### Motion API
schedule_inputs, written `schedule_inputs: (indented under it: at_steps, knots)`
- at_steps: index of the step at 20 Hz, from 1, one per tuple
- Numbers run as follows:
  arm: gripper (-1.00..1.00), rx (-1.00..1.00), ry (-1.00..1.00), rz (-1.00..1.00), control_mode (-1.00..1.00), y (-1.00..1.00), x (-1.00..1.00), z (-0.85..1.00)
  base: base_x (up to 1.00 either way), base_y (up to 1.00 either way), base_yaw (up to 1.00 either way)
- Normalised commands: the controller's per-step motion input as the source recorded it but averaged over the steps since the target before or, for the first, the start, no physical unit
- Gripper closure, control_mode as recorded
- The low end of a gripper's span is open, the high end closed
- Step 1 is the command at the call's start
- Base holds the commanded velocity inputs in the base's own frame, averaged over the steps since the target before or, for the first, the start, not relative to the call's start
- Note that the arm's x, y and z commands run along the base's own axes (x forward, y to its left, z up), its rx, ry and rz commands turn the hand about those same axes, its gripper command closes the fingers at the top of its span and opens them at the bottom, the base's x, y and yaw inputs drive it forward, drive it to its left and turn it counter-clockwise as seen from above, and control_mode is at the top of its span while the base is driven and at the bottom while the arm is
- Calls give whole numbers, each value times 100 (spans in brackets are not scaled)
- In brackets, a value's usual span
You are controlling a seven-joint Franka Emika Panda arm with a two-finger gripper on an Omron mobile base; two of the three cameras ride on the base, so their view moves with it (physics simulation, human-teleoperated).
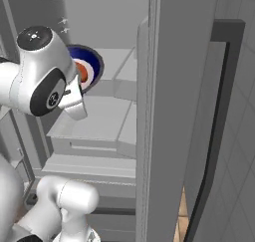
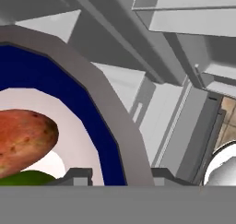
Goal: Place the bowl with the lime and sweet potato on the top shelf of the fridge. Place the bowl with the steaks on the second highest shelf of the fridge.
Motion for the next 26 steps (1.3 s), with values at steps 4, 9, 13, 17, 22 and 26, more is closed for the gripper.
schedule_inputs:
  at_steps: [4, 9, 13, 17, 22, 26]
  knots:
    - [100, 27, 1, -12, -100, 5, 27, 0, 0, 0, 0]
    - [100, -3, 2, -11, -100, 36, 59, 0, 0, 0, 0]
    - [100, -10, 1, -10, -100, 47, 76, 0, 0, 0, 0]
    - [100, -9, 3, -7, -100, 31, 87, -1, 0, 0, 0]
    - [100, -6, 7, -5, -100, 11, 97, -9, 0, 0, 0]
    - [100, 0, 14, -1, -100, 0, 100, -5, 0, 0, 0]
